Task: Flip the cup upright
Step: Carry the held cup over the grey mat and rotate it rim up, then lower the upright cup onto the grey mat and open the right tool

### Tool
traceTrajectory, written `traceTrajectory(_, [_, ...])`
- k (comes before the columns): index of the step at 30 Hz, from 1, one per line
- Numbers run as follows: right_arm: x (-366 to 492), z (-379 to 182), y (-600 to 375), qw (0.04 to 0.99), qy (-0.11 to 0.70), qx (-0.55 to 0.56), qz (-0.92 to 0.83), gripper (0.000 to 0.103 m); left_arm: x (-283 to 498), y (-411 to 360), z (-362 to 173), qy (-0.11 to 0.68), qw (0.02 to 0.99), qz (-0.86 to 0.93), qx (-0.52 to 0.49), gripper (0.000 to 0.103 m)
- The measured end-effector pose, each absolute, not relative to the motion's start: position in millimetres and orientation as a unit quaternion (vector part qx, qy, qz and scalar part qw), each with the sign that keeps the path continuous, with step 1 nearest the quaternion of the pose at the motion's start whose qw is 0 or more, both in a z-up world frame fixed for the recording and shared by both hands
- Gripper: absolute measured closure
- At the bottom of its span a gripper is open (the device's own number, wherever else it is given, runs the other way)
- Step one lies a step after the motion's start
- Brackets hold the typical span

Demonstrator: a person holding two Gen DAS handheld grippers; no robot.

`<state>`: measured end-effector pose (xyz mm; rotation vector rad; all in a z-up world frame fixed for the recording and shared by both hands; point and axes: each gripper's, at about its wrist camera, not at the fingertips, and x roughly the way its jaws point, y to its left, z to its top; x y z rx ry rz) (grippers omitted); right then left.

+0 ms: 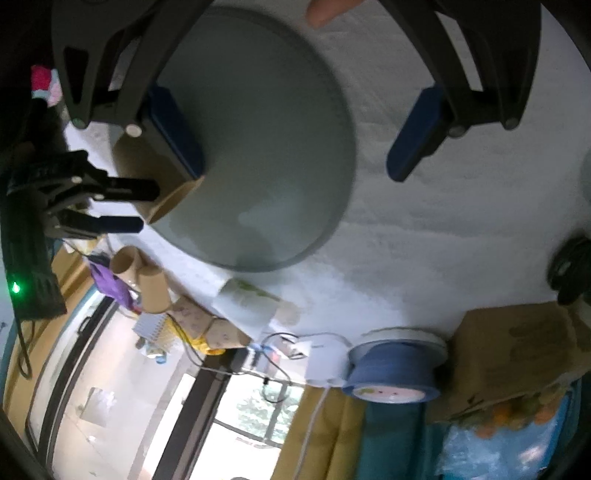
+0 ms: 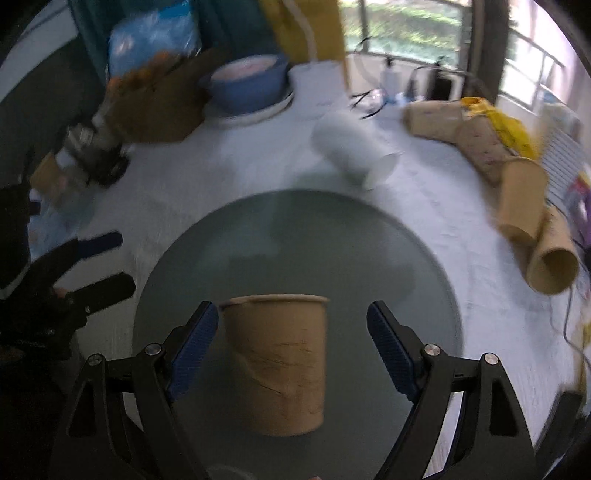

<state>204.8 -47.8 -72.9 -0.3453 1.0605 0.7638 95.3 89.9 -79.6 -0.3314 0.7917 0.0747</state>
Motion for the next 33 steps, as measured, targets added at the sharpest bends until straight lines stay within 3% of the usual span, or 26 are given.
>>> traceTrajectory(23, [234,-114,-17,0.663,0.620,-0.258,0.332,0.018,93,117,-93,0.377,0.913,0.073,-0.137,0.003])
traceTrajectory(27, [231,-109,-15,0.664,0.617,-0.250,0.340,0.034,92,115,-91,0.377,0.913,0.071,-0.136,0.003])
traceTrajectory(33, [224,-97,-22,0.685,0.596,-0.228,0.352,0.035,91,109,-86,0.373,0.916,0.066,-0.132,0.003])
